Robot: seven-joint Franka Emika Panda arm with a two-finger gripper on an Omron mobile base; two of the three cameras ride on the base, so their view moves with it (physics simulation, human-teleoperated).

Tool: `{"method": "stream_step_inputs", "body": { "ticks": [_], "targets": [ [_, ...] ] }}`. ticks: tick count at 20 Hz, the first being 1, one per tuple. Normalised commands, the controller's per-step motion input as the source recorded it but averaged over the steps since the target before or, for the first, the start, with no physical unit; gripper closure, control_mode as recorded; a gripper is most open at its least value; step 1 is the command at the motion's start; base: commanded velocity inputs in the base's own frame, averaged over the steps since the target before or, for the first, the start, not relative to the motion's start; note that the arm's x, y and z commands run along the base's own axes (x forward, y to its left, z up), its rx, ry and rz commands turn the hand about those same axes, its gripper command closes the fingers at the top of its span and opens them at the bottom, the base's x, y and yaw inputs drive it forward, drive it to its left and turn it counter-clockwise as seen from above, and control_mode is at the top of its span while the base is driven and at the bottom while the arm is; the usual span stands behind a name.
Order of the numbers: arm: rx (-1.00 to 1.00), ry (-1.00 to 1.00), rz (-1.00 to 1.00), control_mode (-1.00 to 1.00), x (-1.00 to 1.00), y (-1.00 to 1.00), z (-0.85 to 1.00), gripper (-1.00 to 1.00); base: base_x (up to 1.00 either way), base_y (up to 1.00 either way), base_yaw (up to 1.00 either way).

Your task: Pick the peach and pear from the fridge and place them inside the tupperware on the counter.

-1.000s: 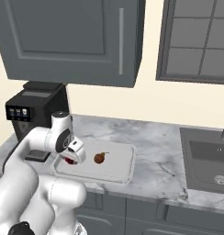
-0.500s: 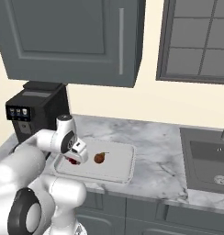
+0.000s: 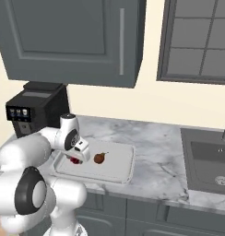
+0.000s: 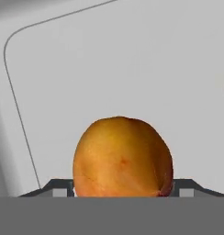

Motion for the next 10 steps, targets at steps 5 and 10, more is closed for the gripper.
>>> {"method": "stream_step_inputs", "body": {
  "ticks": [5,10],
  "targets": [
    [0.00,-0.40,0.00,-1.00,-0.41,0.00,0.05,-1.00,0.00,0.00,0.00],
    [0.00,-0.34,0.00,-1.00,-0.50,0.00,0.35,-1.00,0.00,0.00,0.00]
  ]
}}
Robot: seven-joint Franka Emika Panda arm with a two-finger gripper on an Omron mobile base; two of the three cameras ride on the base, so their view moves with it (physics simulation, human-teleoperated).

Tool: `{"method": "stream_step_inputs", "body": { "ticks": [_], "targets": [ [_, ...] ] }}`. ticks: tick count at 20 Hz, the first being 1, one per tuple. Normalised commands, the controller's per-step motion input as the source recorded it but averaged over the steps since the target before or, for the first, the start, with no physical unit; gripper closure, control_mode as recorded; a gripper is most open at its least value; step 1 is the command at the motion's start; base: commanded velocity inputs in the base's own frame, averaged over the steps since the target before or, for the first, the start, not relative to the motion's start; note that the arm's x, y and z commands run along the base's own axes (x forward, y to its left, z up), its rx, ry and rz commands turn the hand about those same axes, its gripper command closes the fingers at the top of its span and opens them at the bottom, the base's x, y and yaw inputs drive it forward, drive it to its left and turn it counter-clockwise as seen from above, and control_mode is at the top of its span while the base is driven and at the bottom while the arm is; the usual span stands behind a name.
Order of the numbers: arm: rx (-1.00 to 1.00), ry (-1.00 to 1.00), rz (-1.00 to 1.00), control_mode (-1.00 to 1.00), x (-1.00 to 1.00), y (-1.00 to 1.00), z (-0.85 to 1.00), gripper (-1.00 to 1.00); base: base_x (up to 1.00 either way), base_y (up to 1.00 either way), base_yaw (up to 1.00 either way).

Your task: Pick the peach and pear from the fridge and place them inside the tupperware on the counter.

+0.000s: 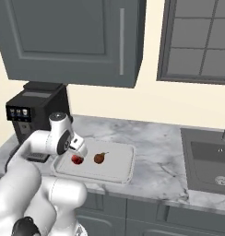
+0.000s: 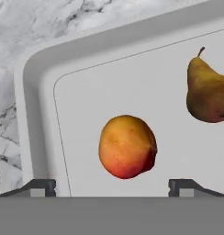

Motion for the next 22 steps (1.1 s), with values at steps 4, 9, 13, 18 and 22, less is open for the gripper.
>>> {"method": "stream_step_inputs", "body": {
  "ticks": [4,9,13,18,22],
  "targets": [
    [0.00,-0.32,0.00,-1.00,-0.61,0.00,0.41,-1.00,0.00,0.00,0.00],
    [0.00,-0.20,0.00,-1.00,-0.59,0.00,0.45,-1.00,0.00,0.00,0.00],
    [0.00,-0.13,0.00,-1.00,-0.55,0.00,0.48,-1.00,0.00,0.00,0.00],
    [0.00,-0.13,0.00,-1.00,-0.49,0.00,0.48,-1.00,0.00,0.00,0.00],
    [0.00,-0.18,0.00,-1.00,-0.62,-0.01,0.39,-1.00,0.00,0.00,0.00]
  ]
}}
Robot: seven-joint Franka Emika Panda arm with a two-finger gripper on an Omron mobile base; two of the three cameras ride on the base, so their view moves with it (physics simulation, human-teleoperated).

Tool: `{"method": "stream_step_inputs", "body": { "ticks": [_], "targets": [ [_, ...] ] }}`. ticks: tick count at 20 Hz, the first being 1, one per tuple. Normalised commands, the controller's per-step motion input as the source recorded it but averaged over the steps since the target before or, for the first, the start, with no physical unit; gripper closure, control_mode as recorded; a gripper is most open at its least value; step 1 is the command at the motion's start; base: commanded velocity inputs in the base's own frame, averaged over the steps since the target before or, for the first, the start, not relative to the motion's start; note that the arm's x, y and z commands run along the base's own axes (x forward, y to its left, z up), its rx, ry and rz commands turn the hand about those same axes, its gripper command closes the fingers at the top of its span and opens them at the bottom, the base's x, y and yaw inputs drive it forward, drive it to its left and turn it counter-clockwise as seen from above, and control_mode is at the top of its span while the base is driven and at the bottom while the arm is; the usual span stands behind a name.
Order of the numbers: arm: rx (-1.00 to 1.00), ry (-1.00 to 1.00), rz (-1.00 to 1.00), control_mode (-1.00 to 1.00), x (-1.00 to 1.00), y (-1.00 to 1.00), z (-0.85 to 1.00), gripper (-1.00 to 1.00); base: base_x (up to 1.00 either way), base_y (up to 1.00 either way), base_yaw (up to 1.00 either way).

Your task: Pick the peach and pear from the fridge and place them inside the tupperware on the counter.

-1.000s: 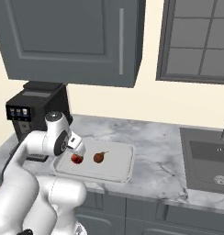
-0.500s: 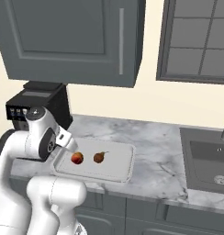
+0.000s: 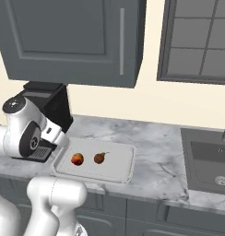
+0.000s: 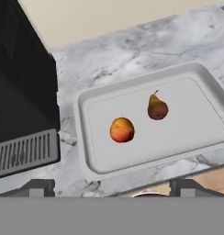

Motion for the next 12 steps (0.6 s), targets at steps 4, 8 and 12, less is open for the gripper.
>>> {"method": "stream_step_inputs", "body": {
  "ticks": [4,8,12],
  "targets": [
    [0.00,-0.21,0.00,-1.00,-0.61,-0.07,0.43,-1.00,0.00,0.00,0.00],
    [0.00,-0.33,0.00,-1.00,-0.58,-0.13,0.43,-1.00,0.00,0.00,0.00],
    [0.00,-0.37,0.00,-1.00,-0.55,-0.20,0.41,-1.00,0.00,0.00,0.00]
  ]
}}
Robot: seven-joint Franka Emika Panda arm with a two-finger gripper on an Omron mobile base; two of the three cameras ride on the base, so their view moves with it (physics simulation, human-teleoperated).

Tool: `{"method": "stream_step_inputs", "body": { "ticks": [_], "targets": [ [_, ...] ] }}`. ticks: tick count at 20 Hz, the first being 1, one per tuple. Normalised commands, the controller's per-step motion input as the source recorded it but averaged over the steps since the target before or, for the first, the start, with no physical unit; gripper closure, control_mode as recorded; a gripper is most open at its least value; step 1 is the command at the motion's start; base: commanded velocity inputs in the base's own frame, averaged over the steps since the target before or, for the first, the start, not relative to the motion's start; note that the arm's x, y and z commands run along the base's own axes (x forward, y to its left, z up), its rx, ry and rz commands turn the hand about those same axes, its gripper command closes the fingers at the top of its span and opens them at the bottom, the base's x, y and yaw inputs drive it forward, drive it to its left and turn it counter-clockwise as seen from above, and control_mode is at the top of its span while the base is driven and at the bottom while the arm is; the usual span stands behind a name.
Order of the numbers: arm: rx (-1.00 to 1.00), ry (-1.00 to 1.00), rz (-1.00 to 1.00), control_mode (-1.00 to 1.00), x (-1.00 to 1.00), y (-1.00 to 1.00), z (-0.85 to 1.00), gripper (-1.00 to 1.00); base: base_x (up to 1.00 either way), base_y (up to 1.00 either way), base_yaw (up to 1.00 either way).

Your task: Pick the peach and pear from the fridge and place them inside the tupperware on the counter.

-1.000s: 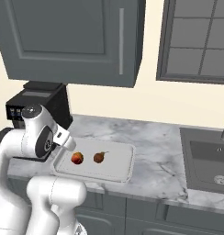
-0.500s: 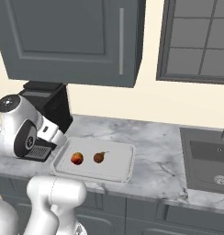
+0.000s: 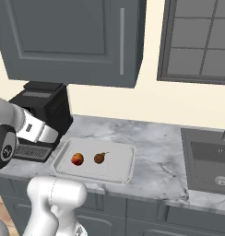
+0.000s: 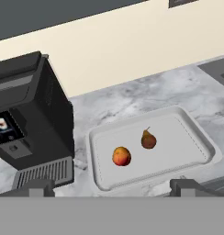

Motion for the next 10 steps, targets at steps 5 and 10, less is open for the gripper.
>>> {"method": "stream_step_inputs", "body": {
  "ticks": [5,10],
  "targets": [
    [0.00,-0.27,0.00,-1.00,-0.44,-0.26,0.36,-1.00,0.00,0.00,0.00],
    [0.00,-0.21,0.00,-1.00,-0.41,-0.29,0.31,-1.00,0.00,0.00,0.00]
  ]
}}
